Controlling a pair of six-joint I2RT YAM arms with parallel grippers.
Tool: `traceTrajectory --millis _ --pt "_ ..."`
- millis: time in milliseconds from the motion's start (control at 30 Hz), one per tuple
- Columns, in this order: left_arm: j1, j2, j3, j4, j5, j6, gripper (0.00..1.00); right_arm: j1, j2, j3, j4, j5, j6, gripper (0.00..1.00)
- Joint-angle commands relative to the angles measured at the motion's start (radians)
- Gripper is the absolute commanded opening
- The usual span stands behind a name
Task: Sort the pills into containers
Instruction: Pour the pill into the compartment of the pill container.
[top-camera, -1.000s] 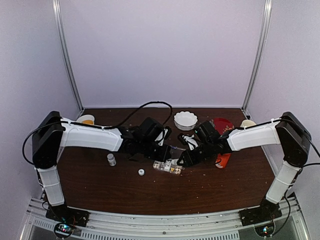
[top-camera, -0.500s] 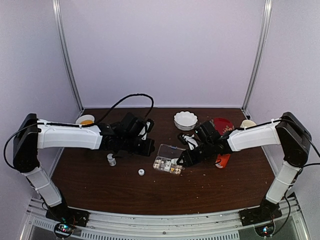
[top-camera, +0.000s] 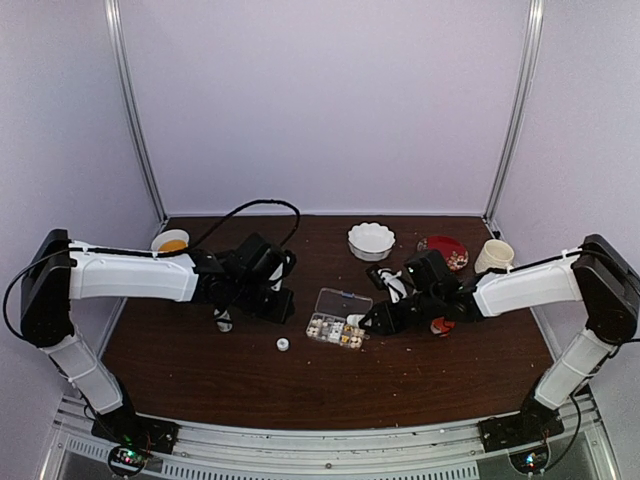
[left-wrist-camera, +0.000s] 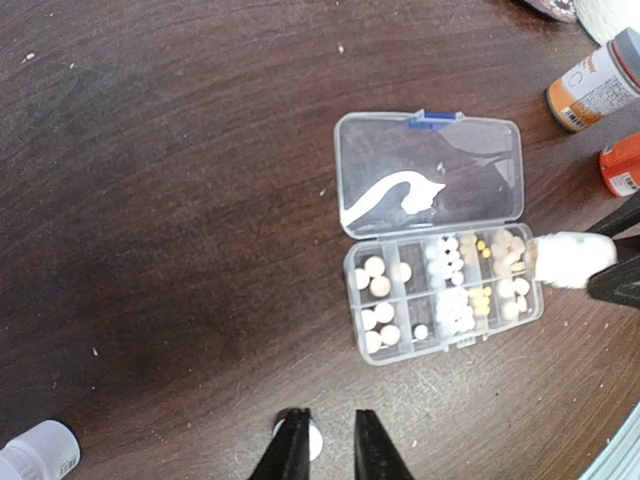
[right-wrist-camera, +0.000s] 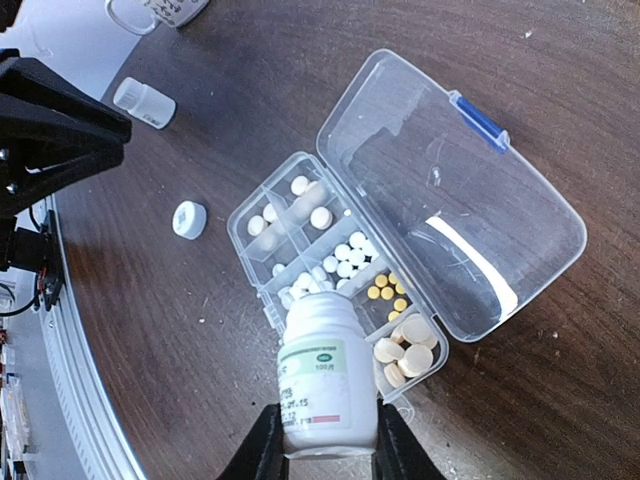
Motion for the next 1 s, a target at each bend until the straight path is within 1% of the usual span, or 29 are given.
traceTrajectory --millis 0,100,333,467,533,667,833,967 --pt "0.008 -0.006 0.003 -0.046 -0.014 0.025 0.23 -0.004 -0.069 -0.058 0.141 0.012 0.025 0.00" --pt "0.008 -0.003 0.003 -0.066 -0.022 0.027 0.29 -0.004 -0.108 -0.107 0.217 0.008 0.040 0.00" --pt "0.008 0.019 0.001 -0.099 -0.016 0.031 0.34 -0.004 -0.226 -0.216 0.375 0.018 0.059 0.00" --pt "0.008 0.027 0.003 -0.122 -0.021 0.029 0.37 -0.006 -0.325 -0.287 0.488 0.032 0.073 0.00" --pt "0.008 0.025 0.006 -0.135 -0.026 0.028 0.40 -0.006 -0.375 -0.308 0.533 0.040 0.072 0.00" --pt "0.008 0.022 0.011 -0.148 -0.029 0.029 0.45 -0.006 -0.494 -0.324 0.600 0.050 0.052 0.00" --pt "0.008 0.016 0.016 -0.167 -0.031 0.029 0.45 -0.006 -0.667 -0.304 0.641 0.055 -0.008 0.00" --pt "0.008 0.015 0.021 -0.174 -0.031 0.029 0.45 -0.006 -0.790 -0.277 0.699 0.017 -0.039 0.00"
